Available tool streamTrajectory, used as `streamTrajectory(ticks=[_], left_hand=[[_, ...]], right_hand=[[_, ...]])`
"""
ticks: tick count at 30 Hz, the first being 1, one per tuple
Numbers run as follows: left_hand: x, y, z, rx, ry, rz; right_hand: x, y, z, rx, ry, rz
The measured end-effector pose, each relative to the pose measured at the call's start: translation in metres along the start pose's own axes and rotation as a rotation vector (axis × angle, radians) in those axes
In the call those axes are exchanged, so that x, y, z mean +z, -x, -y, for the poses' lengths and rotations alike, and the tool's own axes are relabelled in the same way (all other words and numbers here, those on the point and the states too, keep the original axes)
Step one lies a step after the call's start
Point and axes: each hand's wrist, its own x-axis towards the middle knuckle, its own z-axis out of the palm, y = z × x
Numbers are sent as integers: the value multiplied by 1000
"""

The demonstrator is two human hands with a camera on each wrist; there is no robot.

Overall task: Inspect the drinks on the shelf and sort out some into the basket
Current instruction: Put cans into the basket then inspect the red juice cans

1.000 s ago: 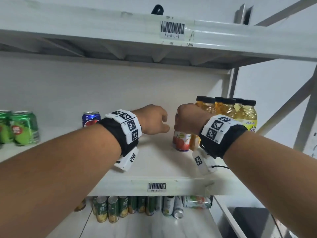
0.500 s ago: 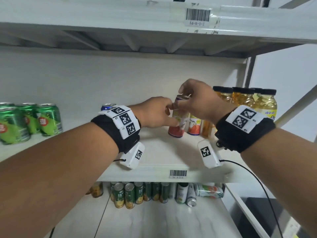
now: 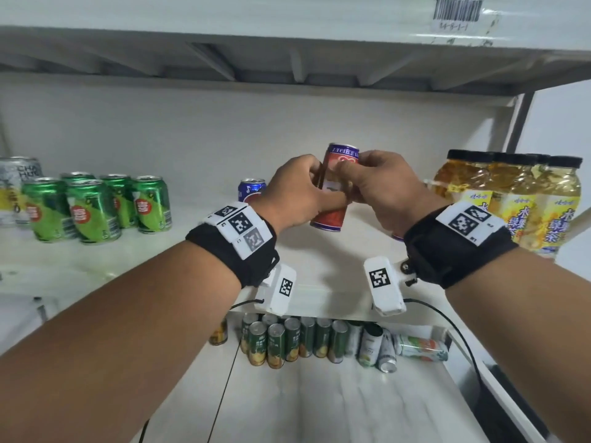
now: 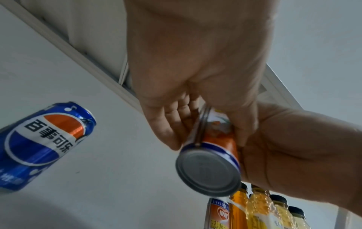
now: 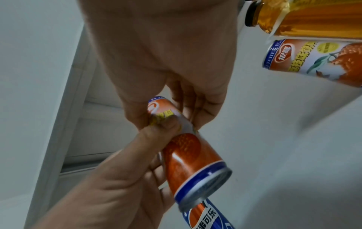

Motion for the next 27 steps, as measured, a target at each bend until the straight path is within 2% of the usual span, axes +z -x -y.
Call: streamTrajectory(ticks=[3,5,10,15,19,23,27], left_hand=[[-2,0,-1,-13,101,117],[-2,-4,-1,-12,91,125],[5,-19,-4,-15,-76,130],[20,-43,-12,7,-55,169],[35,-69,-15,3,-180,199],[51,-97,-12,-41,-336,221],[65,-117,-4,-100,-485,272]], right_hand=[[-3,-5,1,1,-9,12],[-7,-7,3,-25,22,63],[-23,-19,8,-144,403,96],[-43,-39,7,-138,625,165],[-64,-60,4,-169,744,83],[-87,-79,-1,-178,1195,56],[-105,-90,-13,-43,1439,75]])
